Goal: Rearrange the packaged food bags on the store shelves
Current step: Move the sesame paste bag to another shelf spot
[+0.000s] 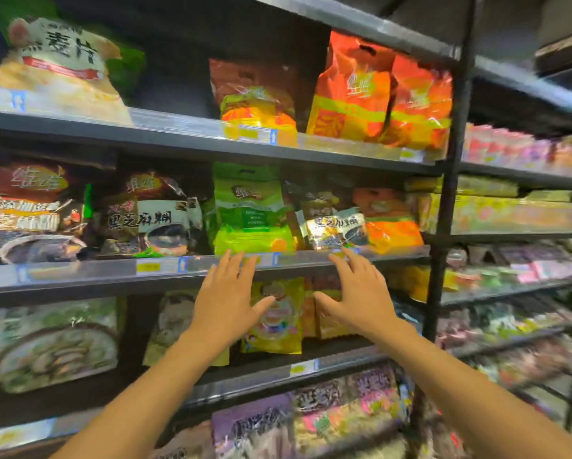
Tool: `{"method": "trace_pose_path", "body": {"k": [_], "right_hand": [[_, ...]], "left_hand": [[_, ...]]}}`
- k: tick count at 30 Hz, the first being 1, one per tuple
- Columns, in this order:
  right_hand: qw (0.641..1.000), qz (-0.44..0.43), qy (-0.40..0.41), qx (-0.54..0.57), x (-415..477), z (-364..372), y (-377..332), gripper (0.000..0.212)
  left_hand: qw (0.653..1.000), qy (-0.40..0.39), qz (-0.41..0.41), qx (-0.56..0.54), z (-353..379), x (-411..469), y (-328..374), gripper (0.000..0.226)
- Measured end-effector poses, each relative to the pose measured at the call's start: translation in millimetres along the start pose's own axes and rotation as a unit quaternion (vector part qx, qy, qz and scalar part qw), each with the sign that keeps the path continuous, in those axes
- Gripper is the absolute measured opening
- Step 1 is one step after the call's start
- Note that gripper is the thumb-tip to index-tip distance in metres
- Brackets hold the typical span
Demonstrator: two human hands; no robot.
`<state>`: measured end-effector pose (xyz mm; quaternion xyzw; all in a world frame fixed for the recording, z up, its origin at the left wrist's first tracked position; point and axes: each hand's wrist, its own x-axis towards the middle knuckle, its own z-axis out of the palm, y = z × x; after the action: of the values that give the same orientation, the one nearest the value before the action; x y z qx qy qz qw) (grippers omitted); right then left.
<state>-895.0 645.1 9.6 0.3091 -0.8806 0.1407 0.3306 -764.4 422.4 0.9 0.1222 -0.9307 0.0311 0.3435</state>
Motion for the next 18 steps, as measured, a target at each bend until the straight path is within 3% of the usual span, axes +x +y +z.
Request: {"method": "trace_pose_path", "body": {"k": [9,18], "right_hand": [[0.997,0.075,0.022,0.023,17,-19,98,0.087],[0.995,0.083,0.042,0.03,81,17,157,0.086]], "left_hand": [[0.996,-0.013,-0.003,-0.09,33,60,71,0.1],[0.991,0.017,0.001,-0.13,81,147,96,0.1]]}}
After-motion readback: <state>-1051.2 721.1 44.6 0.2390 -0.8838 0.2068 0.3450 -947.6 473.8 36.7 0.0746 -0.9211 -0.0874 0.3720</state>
